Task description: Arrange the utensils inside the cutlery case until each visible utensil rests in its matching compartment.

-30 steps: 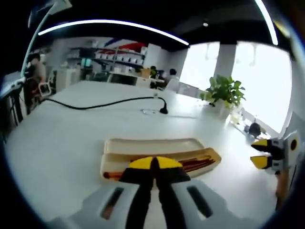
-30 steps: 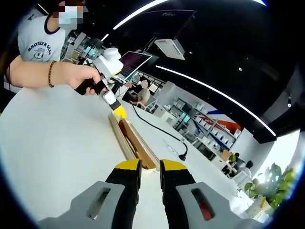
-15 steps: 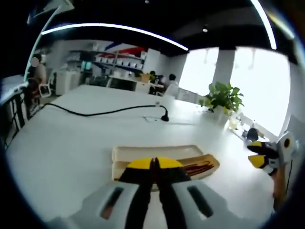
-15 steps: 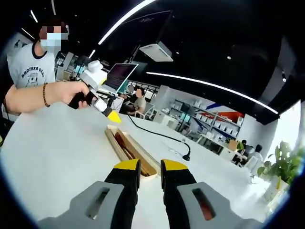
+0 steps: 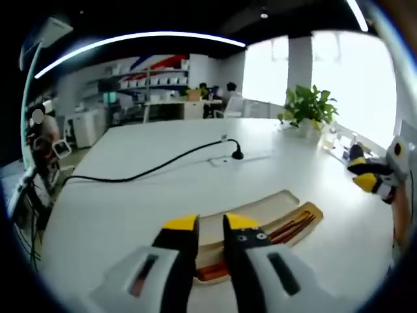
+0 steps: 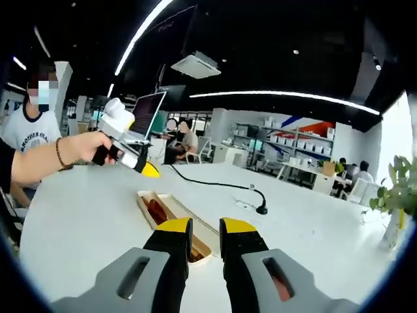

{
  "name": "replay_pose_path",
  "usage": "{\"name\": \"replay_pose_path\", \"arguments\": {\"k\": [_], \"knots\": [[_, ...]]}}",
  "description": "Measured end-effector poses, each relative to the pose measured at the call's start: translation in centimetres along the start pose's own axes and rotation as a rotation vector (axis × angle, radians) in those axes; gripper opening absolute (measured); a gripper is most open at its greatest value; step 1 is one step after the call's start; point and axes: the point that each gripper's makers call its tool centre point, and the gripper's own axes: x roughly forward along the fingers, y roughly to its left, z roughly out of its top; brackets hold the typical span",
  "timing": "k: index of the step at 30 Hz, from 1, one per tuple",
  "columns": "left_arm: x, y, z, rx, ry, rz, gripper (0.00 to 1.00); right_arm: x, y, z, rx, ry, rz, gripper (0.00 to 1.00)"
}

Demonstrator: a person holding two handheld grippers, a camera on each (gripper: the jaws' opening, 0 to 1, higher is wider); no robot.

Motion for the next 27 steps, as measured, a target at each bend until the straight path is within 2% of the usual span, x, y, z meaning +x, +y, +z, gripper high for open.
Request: {"name": "replay_pose_path", "arguments": {"k": [1, 5, 8, 9, 11, 12, 14, 18, 21, 23, 24, 27], "knots": [[0.3, 0.3, 0.1, -0.006, 0.012, 0.005, 0.18, 0.5, -0.7, -0.2, 0.026, 0.033, -0.008, 0.16], [1.3, 1.2, -0.5, -0.009, 0.071, 0.022, 0.21, 1.9, -3.4, -0.6, -0.069, 0.131, -0.082, 0.17], [2.0, 1.3, -1.7, -0.057, 0.144, -0.007, 0.25, 2.7, -4.1, -1.5, -0.037, 0.19, -0.082, 0.21], [2.4, 1.5, -2.3, -0.076, 0.178, -0.016, 0.26, 2.9, -4.5, -2.1, 0.009, 0.225, -0.094, 0.22], [3.1, 2.1, -3.0, -0.124, 0.197, -0.004, 0.27, 3.4, -5.2, -3.1, 0.066, 0.274, -0.11, 0.26], [3.3, 2.2, -3.4, -0.124, 0.21, -0.006, 0.27, 3.7, -5.4, -3.5, 0.088, 0.287, -0.116, 0.27], [3.6, 2.5, -4.0, -0.163, 0.238, -0.004, 0.28, 4.3, -5.6, -4.4, 0.1, 0.317, -0.111, 0.26], [4.1, 2.3, -4.6, -0.242, 0.27, -0.026, 0.29, 5.3, -5.9, -7.2, 0.229, 0.431, -0.101, 0.25], [4.3, 2.7, -4.6, -0.29, 0.261, -0.011, 0.29, 6.1, -7.6, -7.9, 0.37, 0.429, -0.16, 0.21], [4.2, 2.9, -4.5, -0.272, 0.267, 0.005, 0.3, 6.2, -8.0, -8.6, 0.453, 0.465, -0.176, 0.21], [4.3, 3.2, -4.2, -0.266, 0.276, 0.005, 0.32, 6.3, -7.9, -8.7, 0.472, 0.479, -0.162, 0.21], [4.4, 3.2, -4.3, -0.286, 0.287, 0.013, 0.36, 6.7, -7.8, -8.1, 0.44, 0.469, -0.149, 0.21]]}}
